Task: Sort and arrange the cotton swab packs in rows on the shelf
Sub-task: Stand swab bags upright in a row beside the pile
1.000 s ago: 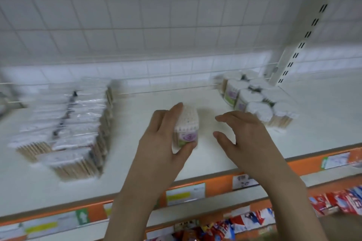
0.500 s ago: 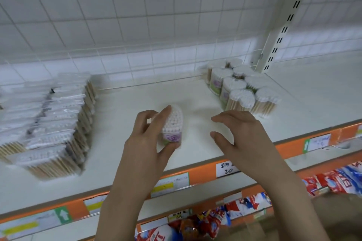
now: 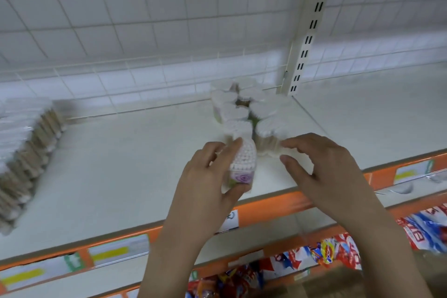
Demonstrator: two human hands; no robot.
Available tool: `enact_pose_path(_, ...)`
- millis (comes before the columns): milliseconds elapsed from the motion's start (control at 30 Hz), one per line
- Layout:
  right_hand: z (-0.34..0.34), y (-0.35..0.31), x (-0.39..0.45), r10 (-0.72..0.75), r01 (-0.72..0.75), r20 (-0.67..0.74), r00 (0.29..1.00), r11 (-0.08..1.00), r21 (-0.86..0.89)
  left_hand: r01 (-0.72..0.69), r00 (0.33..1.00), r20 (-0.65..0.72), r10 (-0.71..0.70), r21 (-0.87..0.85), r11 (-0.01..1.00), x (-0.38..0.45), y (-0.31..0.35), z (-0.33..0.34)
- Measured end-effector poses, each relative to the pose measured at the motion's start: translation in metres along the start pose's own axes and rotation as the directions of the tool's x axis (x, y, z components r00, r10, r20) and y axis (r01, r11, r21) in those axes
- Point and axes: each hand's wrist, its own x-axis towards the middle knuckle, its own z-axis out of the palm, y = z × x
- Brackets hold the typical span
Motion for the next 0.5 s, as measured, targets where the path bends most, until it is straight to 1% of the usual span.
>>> enact_pose_path(133, -0.013, 0.040, 0.003, 0.013, -0.013, 0.020, 1.000, 1.000, -0.021, 0.008, 1.000, 0.006, -0.008, -0.029, 1.000, 0.016, 0.027, 0.038)
enact_pose_path(233, -0.017, 0.056, 0.007, 0.005, -0.004, 0.046, 0.999, 1.000, -0.017, 0.028, 1.000, 0.002, -0.028, -0.010, 1.000, 0.024, 0.036, 0.057)
enact_pose_path(333, -0.017, 0.064, 0.011, -0.018, 0.017, 0.080, 0.997, 1.000, 0.009, 0.076, 0.997, -0.018, -0.076, -0.011, 0.997, 0.027, 0.040, 0.066)
enact_pose_path(500, -0.015, 0.071, 0.016, -0.055, 0.051, 0.134, 0.990, 0.998, 0.031, 0.108, 0.994, -0.037, -0.108, -0.003, 0.994, 0.029, 0.045, 0.070)
